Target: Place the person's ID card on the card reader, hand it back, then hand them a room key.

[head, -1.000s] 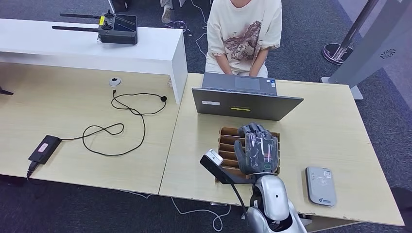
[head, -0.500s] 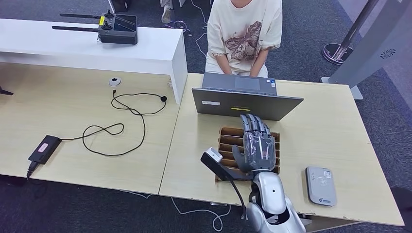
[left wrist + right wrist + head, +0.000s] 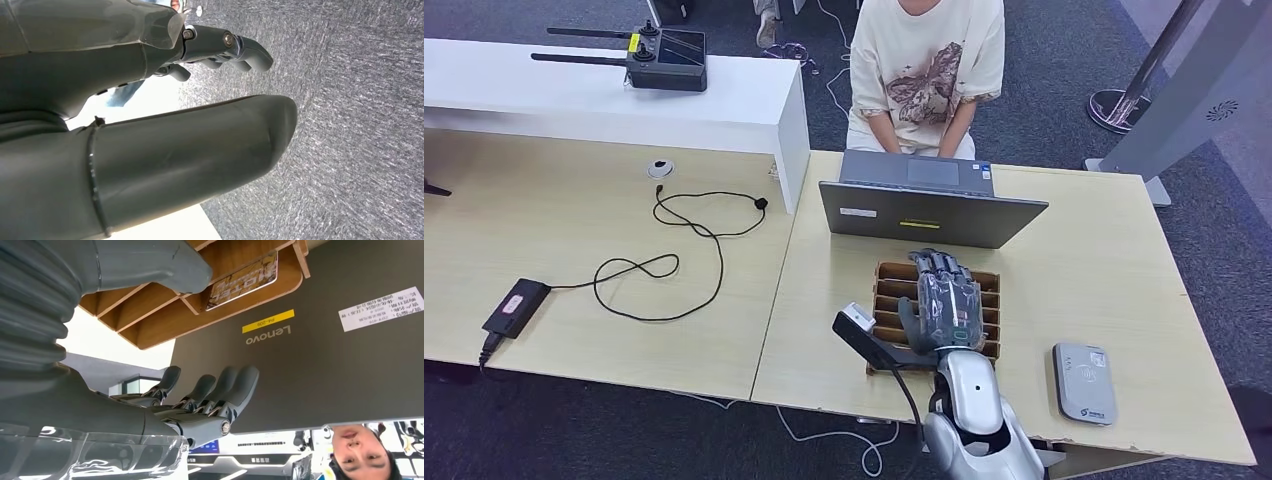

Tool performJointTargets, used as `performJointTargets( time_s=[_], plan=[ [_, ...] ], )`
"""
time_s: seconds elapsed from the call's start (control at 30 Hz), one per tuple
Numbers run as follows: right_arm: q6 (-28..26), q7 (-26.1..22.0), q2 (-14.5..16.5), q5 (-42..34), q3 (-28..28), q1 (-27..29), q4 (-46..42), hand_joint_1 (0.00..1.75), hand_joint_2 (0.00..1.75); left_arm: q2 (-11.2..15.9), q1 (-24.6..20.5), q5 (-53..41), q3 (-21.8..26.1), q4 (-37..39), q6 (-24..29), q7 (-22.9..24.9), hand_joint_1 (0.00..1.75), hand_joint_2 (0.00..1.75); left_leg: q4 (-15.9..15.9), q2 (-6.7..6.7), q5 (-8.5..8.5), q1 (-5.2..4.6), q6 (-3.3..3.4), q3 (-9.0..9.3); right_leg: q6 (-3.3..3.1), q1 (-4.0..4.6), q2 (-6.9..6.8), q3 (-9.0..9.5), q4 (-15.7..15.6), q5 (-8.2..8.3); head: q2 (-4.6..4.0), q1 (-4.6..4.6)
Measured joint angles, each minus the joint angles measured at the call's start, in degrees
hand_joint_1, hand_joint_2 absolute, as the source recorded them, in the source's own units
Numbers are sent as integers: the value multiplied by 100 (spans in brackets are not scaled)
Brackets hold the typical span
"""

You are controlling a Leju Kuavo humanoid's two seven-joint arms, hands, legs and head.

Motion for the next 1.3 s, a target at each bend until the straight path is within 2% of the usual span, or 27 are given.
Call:
performJointTargets(
  time_s=[0.07, 0.2, 0.33, 0.63, 1.3],
  plan=[
    [1, 8, 20, 13, 0, -29, 57, 76, 175, 1, -1, 0, -18, 0, -6, 2, 0, 0, 0, 0, 0, 0, 0, 0, 0, 0, 0, 0, 0, 0, 1, 1],
    [2, 20, 52, 27, -1, -71, 149, 75, 175, 4, -1, 0, -52, 0, -14, 3, 0, 0, 0, 0, 0, 0, 0, 0, 0, 0, 0, 0, 0, 0, 0, 1],
    [2, 30, 78, 42, -2, -111, 240, 80, 175, 11, -3, 0, -79, 0, -22, 3, 0, 0, 0, 0, 0, 0, 0, 0, 0, 0, 0, 0, 0, 0, 0, 1],
    [23, 43, 80, 67, -7, -154, 377, 67, 175, 27, -4, 0, -93, 0, -31, 3, 0, 0, 0, 0, 0, 0, 0, 0, 0, 0, 0, 0, 0, 0, 0, 1],
    [26, 93, 85, 76, -153, -255, 711, 85, 175, 31, -7, 0, -102, 0, -80, 4, 0, 0, 0, 0, 0, 0, 0, 0, 0, 0, 0, 0, 0, 0, 2, 1]
  ],
)
